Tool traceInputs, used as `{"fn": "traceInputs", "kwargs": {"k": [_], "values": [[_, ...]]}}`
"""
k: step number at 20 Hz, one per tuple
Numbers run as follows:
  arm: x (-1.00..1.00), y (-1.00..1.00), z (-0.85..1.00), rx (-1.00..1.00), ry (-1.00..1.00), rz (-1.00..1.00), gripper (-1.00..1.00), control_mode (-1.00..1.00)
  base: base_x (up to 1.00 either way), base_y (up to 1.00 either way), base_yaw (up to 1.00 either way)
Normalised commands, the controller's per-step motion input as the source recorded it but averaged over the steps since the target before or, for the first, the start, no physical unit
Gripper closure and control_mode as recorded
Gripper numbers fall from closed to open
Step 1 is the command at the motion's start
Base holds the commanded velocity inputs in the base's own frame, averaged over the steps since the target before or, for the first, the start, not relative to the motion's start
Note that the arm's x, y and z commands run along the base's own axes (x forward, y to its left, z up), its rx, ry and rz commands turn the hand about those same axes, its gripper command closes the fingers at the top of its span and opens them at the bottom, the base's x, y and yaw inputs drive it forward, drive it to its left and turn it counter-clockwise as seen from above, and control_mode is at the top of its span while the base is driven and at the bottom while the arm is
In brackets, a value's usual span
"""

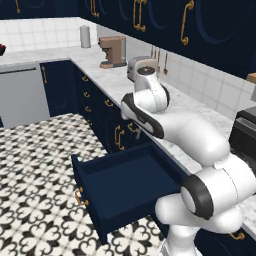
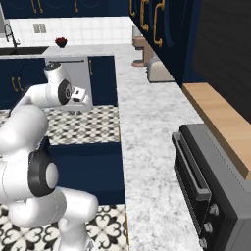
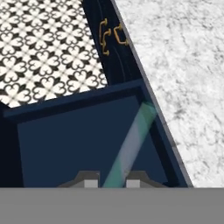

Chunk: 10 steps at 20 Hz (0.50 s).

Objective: Take a straw from the drawer in front and place it inside the glass cup on the dining counter.

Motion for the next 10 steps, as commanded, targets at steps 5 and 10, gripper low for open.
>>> {"fn": "traceInputs", "kwargs": {"k": [5, 10], "values": [[0.00, -0.02, -0.06, 0.00, 0.00, 0.00, 1.00, 1.00, -0.50, 0.00, 0.00], [0.00, 0.00, 0.00, 0.00, 0.00, 0.00, 1.00, 1.00, -1.00, 0.49, 0.15]]}}
